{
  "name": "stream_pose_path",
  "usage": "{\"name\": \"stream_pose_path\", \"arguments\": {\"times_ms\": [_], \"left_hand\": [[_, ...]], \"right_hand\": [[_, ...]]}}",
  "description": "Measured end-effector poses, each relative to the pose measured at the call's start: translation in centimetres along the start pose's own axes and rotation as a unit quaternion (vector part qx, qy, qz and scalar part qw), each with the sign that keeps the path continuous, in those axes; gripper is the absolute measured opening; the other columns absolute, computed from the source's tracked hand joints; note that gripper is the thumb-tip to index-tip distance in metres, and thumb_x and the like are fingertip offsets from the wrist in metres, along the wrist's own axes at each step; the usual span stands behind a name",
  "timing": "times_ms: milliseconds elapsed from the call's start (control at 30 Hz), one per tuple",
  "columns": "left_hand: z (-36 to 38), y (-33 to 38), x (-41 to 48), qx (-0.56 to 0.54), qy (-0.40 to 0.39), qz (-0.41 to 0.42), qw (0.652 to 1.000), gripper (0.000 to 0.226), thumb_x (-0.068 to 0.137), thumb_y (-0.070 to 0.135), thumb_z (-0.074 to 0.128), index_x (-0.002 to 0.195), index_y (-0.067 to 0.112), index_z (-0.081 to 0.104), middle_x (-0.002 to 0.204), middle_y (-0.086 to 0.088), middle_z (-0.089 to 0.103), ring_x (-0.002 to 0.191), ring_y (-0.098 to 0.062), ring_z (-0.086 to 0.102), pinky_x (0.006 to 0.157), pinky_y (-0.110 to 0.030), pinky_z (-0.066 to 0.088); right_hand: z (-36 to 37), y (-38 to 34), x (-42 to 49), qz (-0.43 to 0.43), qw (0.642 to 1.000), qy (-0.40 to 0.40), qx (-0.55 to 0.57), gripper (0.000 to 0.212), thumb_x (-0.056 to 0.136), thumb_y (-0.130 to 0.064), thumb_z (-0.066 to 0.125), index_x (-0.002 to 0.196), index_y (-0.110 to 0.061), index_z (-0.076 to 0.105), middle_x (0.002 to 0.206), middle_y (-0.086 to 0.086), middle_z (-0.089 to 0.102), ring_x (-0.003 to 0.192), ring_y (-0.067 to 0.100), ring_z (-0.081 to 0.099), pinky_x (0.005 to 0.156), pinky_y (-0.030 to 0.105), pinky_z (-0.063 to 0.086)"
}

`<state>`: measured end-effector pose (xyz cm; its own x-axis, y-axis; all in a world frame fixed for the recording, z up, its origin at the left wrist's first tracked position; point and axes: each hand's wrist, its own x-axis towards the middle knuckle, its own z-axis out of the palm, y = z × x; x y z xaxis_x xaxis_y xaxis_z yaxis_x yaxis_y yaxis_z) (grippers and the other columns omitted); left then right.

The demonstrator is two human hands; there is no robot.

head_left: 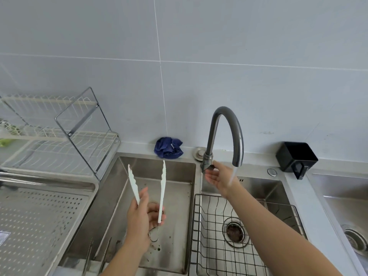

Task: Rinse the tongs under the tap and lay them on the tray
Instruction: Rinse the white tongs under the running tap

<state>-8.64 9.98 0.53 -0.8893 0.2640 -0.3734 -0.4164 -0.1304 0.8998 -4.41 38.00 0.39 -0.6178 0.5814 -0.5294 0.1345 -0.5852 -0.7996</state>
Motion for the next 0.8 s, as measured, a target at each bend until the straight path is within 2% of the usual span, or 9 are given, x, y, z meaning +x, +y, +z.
{"name": "stream_pose_path", "arguments": {"times_ms": [100,233,367,433,500,533,567,633,800], "left_hand": [[-0.1,-0.6,0.0,0.012,-0.001,0.002,1.0,0.017,0.1,0.041,0.058,0.116,0.039,0.064,0.076,-0.023,0.069,0.055,-0.034,0.064,0.048,-0.036,0.053],[-0.2,-2.0,-0.5,0.04,-0.02,0.004,0.999,0.019,0.101,0.037,0.057,0.118,0.043,0.064,0.085,-0.029,0.071,0.061,-0.037,0.066,0.05,-0.036,0.055],[-0.2,-2.5,-0.9,0.042,-0.022,-0.013,0.999,0.018,0.1,0.034,0.061,0.112,0.045,0.068,0.079,-0.022,0.071,0.059,-0.036,0.067,0.049,-0.036,0.055],[-0.2,-2.5,-1.0,0.039,-0.021,-0.015,0.999,0.018,0.1,0.034,0.06,0.109,0.046,0.069,0.077,-0.02,0.071,0.058,-0.036,0.067,0.049,-0.037,0.055],[-0.2,-2.3,-1.1,0.034,-0.022,-0.018,0.999,0.019,0.1,0.034,0.06,0.11,0.047,0.07,0.079,-0.021,0.071,0.059,-0.035,0.066,0.05,-0.037,0.055],[-0.3,-2.2,-1.2,0.035,-0.024,-0.021,0.999,0.019,0.1,0.034,0.059,0.111,0.047,0.069,0.08,-0.021,0.071,0.06,-0.035,0.066,0.05,-0.037,0.055],[-0.4,-2.1,-1.2,0.036,-0.023,-0.022,0.999,0.019,0.101,0.034,0.059,0.112,0.047,0.069,0.08,-0.021,0.071,0.06,-0.034,0.066,0.05,-0.037,0.055],[-0.5,-1.7,-1.3,0.038,-0.021,-0.019,0.999,0.02,0.101,0.034,0.059,0.112,0.047,0.069,0.078,-0.019,0.071,0.058,-0.032,0.067,0.049,-0.037,0.056],[-0.4,-1.5,-1.2,0.033,-0.019,-0.014,0.999,0.021,0.1,0.033,0.059,0.112,0.048,0.069,0.075,-0.016,0.07,0.057,-0.032,0.067,0.048,-0.037,0.056]], "right_hand": [[-1.2,1.1,-0.6,-0.003,1.0,0.01,0.024,0.021,0.102,-0.018,0.061,0.113,0.0,0.06,0.089,0.02,0.075,0.07,0.028,0.075,0.06,0.032,0.061],[-2.8,2.3,-1.7,0.01,0.999,0.006,0.043,0.022,0.103,-0.011,0.057,0.113,0.007,0.064,0.083,0.017,0.073,0.064,0.025,0.072,0.056,0.03,0.06],[-2.5,2.0,-1.9,-0.004,0.999,0.016,0.047,0.022,0.104,-0.013,0.056,0.119,0.003,0.062,0.086,0.018,0.071,0.063,0.025,0.069,0.054,0.03,0.059],[-1.8,1.6,-1.6,-0.073,0.997,0.026,-0.026,0.02,0.102,-0.019,0.062,0.121,-0.014,0.058,0.092,0.017,0.071,0.064,0.023,0.068,0.057,0.031,0.059],[-0.9,1.0,-1.2,-0.137,0.979,0.031,-0.148,0.021,0.101,-0.024,0.064,0.119,-0.032,0.055,0.088,0.009,0.073,0.062,0.018,0.068,0.06,0.032,0.061],[-0.5,0.8,-0.9,-0.151,0.97,0.036,-0.188,0.017,0.102,-0.024,0.063,0.116,-0.032,0.058,0.085,0.008,0.073,0.061,0.017,0.067,0.063,0.035,0.063],[-0.1,0.5,-0.6,-0.156,0.967,0.038,-0.197,0.009,0.102,-0.023,0.062,0.11,-0.024,0.065,0.082,0.009,0.072,0.062,0.018,0.066,0.066,0.038,0.064],[0.2,0.2,0.2,-0.155,0.966,0.051,-0.203,0.02,0.102,-0.02,0.062,0.099,-0.004,0.073,0.08,0.015,0.071,0.061,0.02,0.064,0.068,0.04,0.063],[0.3,0.2,1.0,-0.142,0.97,0.063,-0.186,0.024,0.101,-0.018,0.064,0.094,0.003,0.074,0.076,0.017,0.07,0.055,0.018,0.064,0.057,0.03,0.061]]}}
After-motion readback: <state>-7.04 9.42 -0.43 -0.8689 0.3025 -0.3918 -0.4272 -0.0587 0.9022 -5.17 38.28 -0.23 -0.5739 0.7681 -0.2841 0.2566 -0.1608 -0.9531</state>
